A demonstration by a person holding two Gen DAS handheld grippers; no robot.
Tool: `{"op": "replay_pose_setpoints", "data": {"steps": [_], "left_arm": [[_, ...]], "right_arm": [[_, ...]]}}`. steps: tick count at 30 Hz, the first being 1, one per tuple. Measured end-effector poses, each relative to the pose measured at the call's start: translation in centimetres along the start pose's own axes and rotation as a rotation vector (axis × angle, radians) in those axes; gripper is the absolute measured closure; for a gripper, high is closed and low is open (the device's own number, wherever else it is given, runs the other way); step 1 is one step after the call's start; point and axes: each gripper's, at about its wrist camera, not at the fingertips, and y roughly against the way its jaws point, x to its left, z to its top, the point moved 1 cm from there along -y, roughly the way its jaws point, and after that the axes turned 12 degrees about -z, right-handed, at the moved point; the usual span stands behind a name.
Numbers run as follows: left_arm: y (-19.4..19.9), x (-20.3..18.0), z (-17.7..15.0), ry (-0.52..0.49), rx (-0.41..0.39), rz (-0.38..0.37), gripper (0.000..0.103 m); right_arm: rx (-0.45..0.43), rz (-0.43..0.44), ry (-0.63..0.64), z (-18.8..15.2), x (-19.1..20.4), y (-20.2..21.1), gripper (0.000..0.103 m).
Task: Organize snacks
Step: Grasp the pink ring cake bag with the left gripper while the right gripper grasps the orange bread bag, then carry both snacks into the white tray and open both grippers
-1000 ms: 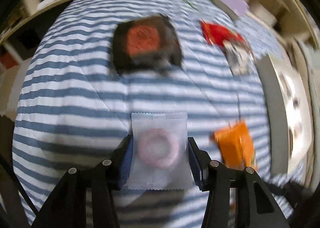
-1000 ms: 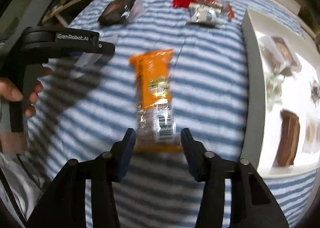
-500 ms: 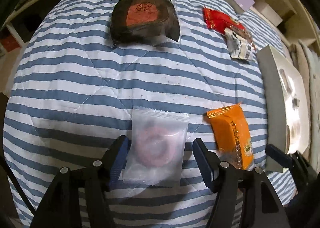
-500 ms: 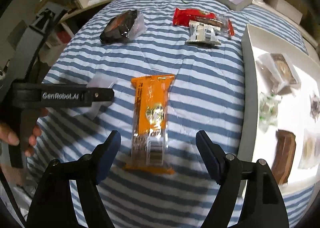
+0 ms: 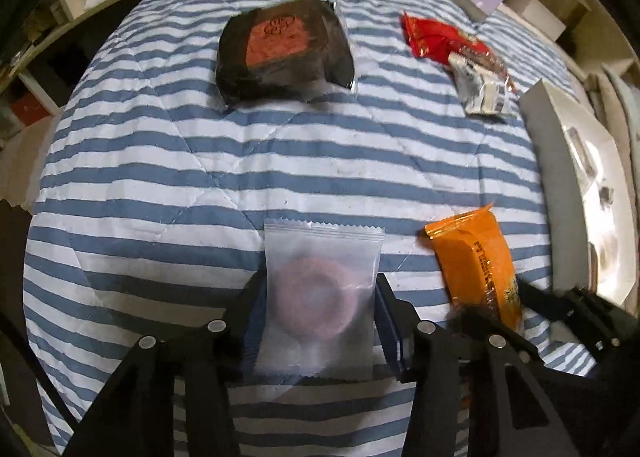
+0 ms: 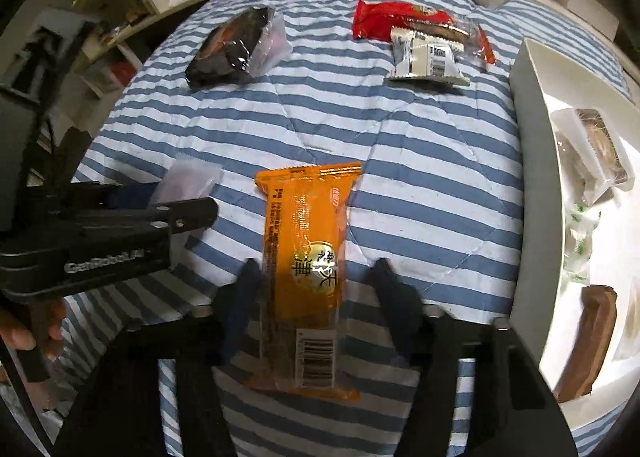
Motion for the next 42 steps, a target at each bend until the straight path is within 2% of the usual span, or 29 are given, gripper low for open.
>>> {"op": "replay_pose_setpoints", "data": {"steps": [4,13,22,28,36,42], "left_arm": [[1.5,-0.1,0.2,0.002,-0.039,-0.012,0.056],[4.7,-0.8,0.2,-0.007,-0.13,-0.055,0.056],[6.7,-1.4,0.1,-0.012,-0.171,-0.094,0.056],[8.8,-2.2,0.1,-0.027,-0.228,-0.136,0.056],[11.5,-3.6,-0.5,-0.071,-0.298,-0.18,0.056],[12.8,-5.2,-0.8,-0.1,-0.326,-0.215,0.056]], "right_arm": [[-0.026,0.003,0.006,0.2,0.1,1.0,0.067],[-0.15,0.004,0.004,1.0,-0.9,5.2,0.068],[-0.199,0.014,-0.038,1.3,-2.5,7.0,0.068],[-0.25,0.006,-0.055,1.8,-3.5,8.7,0.068],[-0.379,-0.073,-0.138,2.5,-8.2,14.1,0.068],[-0.419,-0.153,-0.259,1.5,-13.6,17.3,0.068]]}}
